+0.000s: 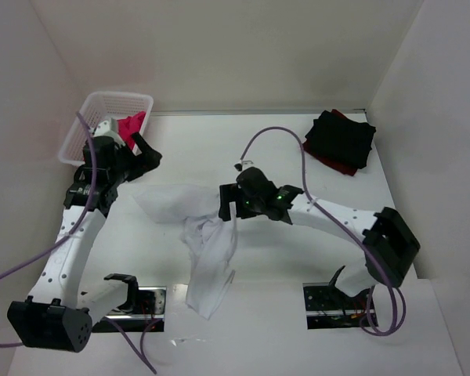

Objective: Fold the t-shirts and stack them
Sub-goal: Move the tshirt to the center of the board, then flatten out the tshirt

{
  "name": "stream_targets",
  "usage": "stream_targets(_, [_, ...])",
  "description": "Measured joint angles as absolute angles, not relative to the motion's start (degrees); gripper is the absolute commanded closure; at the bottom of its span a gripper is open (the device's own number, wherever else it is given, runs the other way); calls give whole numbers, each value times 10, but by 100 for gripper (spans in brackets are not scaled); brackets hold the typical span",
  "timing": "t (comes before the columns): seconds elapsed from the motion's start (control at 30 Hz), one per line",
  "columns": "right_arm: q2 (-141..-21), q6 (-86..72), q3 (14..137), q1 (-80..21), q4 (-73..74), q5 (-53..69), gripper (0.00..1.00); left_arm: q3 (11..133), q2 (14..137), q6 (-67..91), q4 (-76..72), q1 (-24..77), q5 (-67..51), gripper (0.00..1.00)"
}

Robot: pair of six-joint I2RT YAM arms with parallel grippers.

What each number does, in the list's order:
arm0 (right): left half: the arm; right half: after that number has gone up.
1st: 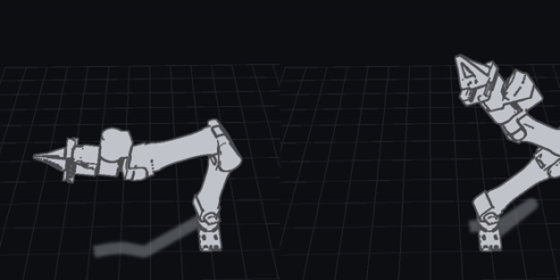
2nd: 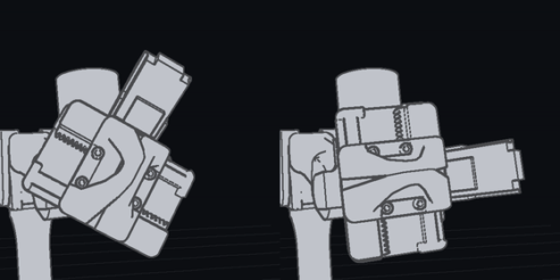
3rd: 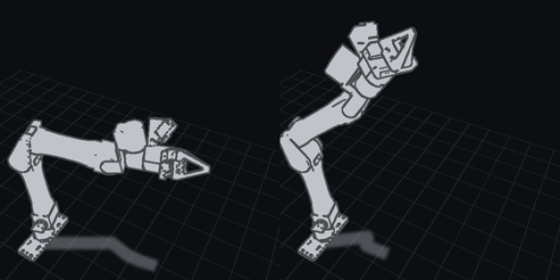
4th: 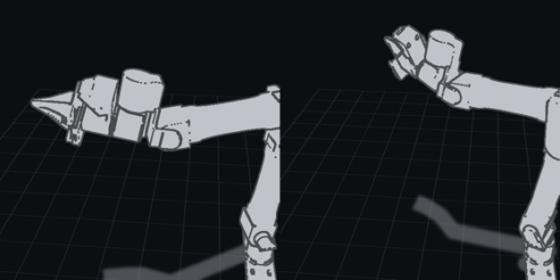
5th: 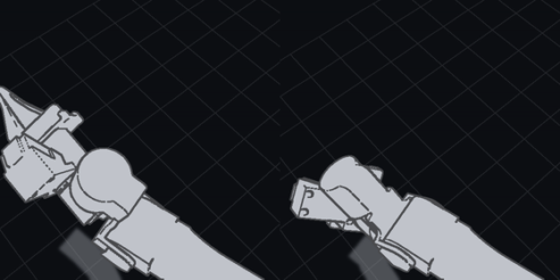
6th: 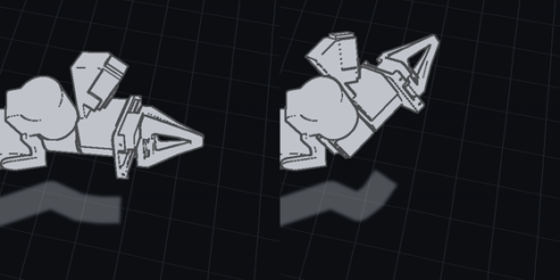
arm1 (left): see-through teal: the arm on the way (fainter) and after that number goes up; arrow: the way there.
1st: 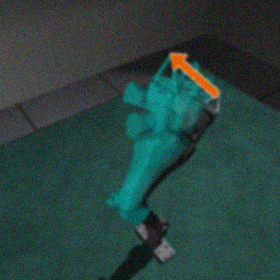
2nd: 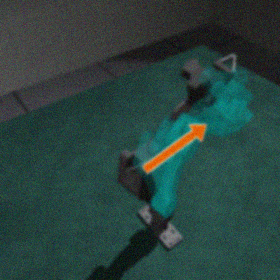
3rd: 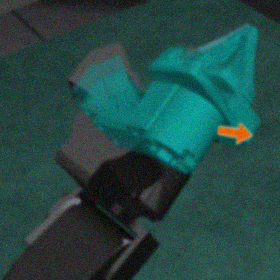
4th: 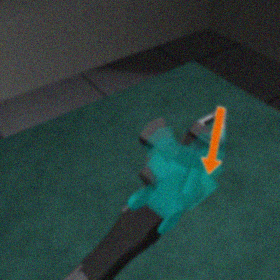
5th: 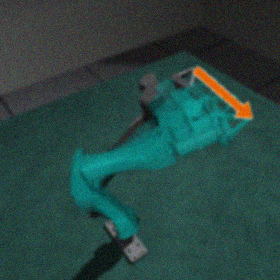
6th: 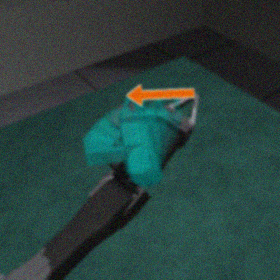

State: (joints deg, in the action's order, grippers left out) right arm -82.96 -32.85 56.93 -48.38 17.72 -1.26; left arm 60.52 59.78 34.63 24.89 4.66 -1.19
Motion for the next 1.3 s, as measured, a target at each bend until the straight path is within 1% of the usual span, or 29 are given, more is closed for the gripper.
stream_targets(0.13, [-909,-318,611,-516,177,-51,1,605,584,369,224,15,0,0])
stream_targets(0.23, [-985,-305,679,-536,178,-80,9,603,584,380,215,-4,-5,0])
stream_targets(0.27, [-1006,-301,695,-540,175,-87,13,602,584,380,214,-12,-6,0])
stream_targets(0.33, [-1028,-297,712,-545,175,-100,17,598,584,380,214,-24,-9,0])
stream_targets(0.37, [-1037,-295,716,-547,177,-111,21,596,583,380,214,-30,-12,0])
stream_targets(0.4, [-1043,-293,717,-547,176,-118,21,595,583,380,215,-35,-14,0])
stream_targets(0.43, [-1048,-293,719,-547,177,-128,30,592,582,380,215,-40,-17,0])
stream_targets(0.47, [-1052,-293,719,-547,177,-135,35,591,582,380,215,-42,-18,0])
stream_targets(0.5, [-1054,-292,720,-547,178,-139,45,590,580,380,215,-43,-20,0])
stream_targets(0.57, [-1057,-291,721,-547,179,-148,51,589,579,379,215,-44,-22,0])
stream_targets(0.63, [-1059,-291,723,-547,180,-159,60,589,577,379,215,-44,-27,0])
stream_targets(0.7, [-1065,-291,728,-547,181,-167,73,589,576,379,214,-44,-33,0])
stream_targets(0.73, [-1069,-291,732,-547,181,-170,78,589,576,379,214,-44,-34,0])
stream_targets(0.8, [-1081,-294,745,-547,185,-180,94,588,575,378,214,-44,-38,0])
stream_targets(0.83, [-1084,-295,750,-547,186,-184,99,588,575,378,214,-44,-39,0])
stream_targets(1.0, [-1087,-299,777,-543,197,-197,100,574,575,377,213,-44,-59,0])
stream_targets(1.1, [-1080,-296,822,-535,218,-202,99,557,576,375,210,-44,-80,0])
stream_targets(1.17, [-1052,-293,843,-517,219,-200,97,549,577,368,209,-44,-93,0])
stream_targets(1.27, [-979,-291,846,-471,221,-185,95,539,584,355,209,-44,-115,0])
stream_targets(1.3, [-940,-291,844,-442,219,-181,95,538,587,348,209,-44,-122,0])
